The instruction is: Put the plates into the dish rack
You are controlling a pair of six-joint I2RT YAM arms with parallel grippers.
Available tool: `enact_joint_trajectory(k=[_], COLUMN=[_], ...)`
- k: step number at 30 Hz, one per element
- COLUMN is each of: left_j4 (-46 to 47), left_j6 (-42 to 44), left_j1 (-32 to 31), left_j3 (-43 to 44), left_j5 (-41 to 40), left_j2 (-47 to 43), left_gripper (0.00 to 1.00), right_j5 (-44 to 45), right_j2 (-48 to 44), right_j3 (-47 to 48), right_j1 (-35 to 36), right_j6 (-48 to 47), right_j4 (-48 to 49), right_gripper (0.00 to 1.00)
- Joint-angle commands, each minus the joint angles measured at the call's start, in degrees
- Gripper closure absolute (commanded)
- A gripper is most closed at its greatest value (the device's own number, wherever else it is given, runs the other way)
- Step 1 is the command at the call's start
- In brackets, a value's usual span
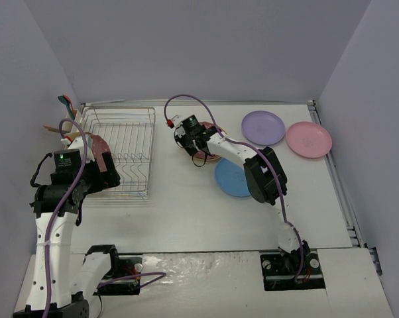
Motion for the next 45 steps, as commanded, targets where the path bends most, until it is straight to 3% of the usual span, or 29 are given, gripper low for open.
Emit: enact_joint_trajectory(k=[1,8,17,21,30,34,45], left_j4=[2.23,5.67,13.62,16.68,22.37,24.94,28.53], left_j6=[-1.91,-7.78,-23.3,-29.87,-39.88,-44.9,-48.81], left_j1=[-0.26,-0.43,-1.39,-4.85,-20.28,-21.19,-24.9], left_j3=[2.01,1.71,-1.75,-2.91,2.36,5.6,16.64], left_j5=[2.71,8.5,16.1,16.92,10.32,10.58,17.77], left_j2=[0.48,1.33,3.43,6.29,19.89,27.2,46.65], left_gripper=[0.03,0.03,0.03,0.03,0.03,0.03,0.03], right_j5=[1.55,0.14,-1.58,-3.19,-6.26,-7.1,-9.25], right_j2=[-9.93,-15.9,-20.51,-22.75,-30.53,-34.92,-43.05], right_j3=[2.13,1.02,-1.9,-6.12,-17.97,-24.66,-37.43], right_j1=[0.04,-0.86,-1.05,-0.84,-0.84,-0.84,-0.72], right_j6=[0.14,1.83,1.49,0.9,-1.25,-3.03,-5.3], right_j4=[0.51,-0.22,-0.87,-0.99,1.54,4.28,11.43], right_gripper=[1.0,1.0,1.0,1.0,1.0,1.0,1.0])
